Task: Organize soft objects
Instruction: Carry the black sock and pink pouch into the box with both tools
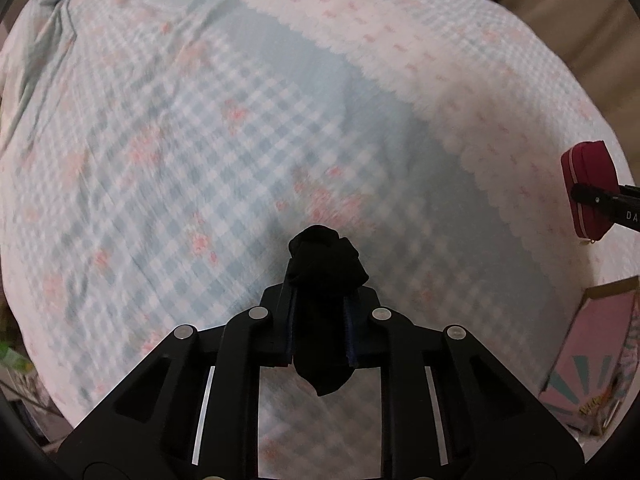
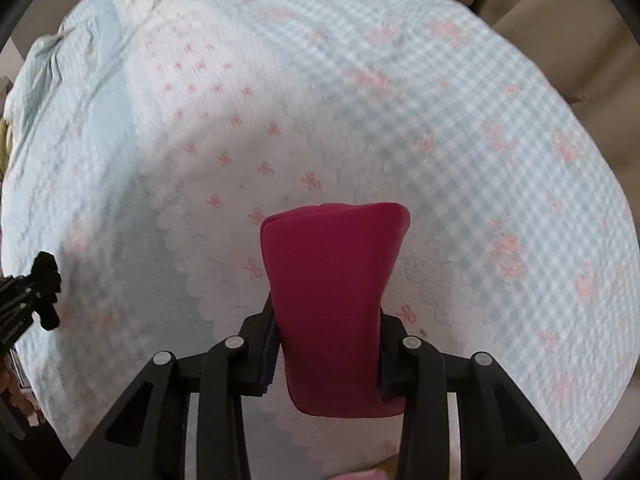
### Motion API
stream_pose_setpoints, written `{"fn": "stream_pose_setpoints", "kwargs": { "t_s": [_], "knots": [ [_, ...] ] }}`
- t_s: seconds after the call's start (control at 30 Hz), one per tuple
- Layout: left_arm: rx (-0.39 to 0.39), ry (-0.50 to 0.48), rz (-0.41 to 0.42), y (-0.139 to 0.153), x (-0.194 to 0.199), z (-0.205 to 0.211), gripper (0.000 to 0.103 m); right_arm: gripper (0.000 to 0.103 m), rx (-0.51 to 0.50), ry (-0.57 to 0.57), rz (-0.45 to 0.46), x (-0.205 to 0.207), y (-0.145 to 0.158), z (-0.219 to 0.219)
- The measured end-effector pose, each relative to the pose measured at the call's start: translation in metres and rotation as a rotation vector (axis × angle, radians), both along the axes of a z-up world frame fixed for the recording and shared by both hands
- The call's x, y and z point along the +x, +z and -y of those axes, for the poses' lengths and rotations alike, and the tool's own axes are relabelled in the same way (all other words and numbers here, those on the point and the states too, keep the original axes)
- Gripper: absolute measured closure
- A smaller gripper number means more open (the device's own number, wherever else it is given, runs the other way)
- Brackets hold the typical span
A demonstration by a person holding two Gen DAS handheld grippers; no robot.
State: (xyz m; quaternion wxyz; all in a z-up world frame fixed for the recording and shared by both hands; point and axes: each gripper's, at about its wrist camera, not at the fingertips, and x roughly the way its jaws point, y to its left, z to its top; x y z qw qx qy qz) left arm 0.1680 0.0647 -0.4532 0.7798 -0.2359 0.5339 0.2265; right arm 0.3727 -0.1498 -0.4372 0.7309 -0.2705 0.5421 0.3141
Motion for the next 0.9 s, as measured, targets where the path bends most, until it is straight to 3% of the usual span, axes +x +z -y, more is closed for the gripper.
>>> {"fn": "stream_pose_setpoints", "kwargs": {
  "t_s": [0.13, 0.5, 0.73, 0.9],
  "knots": [
    [0.014, -0.033, 0.042, 0.029, -0.004, 0.009, 0.088, 0.069, 0.05, -0.04, 0.025, -0.013, 0.033, 0.009],
    [0.081, -0.15, 0.212, 0.15, -0.025, 0.049, 0.088, 0.069, 0.265, -0.233, 0.079, -0.09, 0.148, 0.064],
    [0.119, -0.325, 0.335, 0.239, -0.033, 0.111, 0.088, 0.069, 0.341, -0.379, 0.15, -0.145, 0.213, 0.128],
    [0.109, -0.481, 0.385, 0.279, -0.025, 0.172, 0.088, 0.069, 0.357, -0.491, 0.201, -0.178, 0.242, 0.185]
  ]
}}
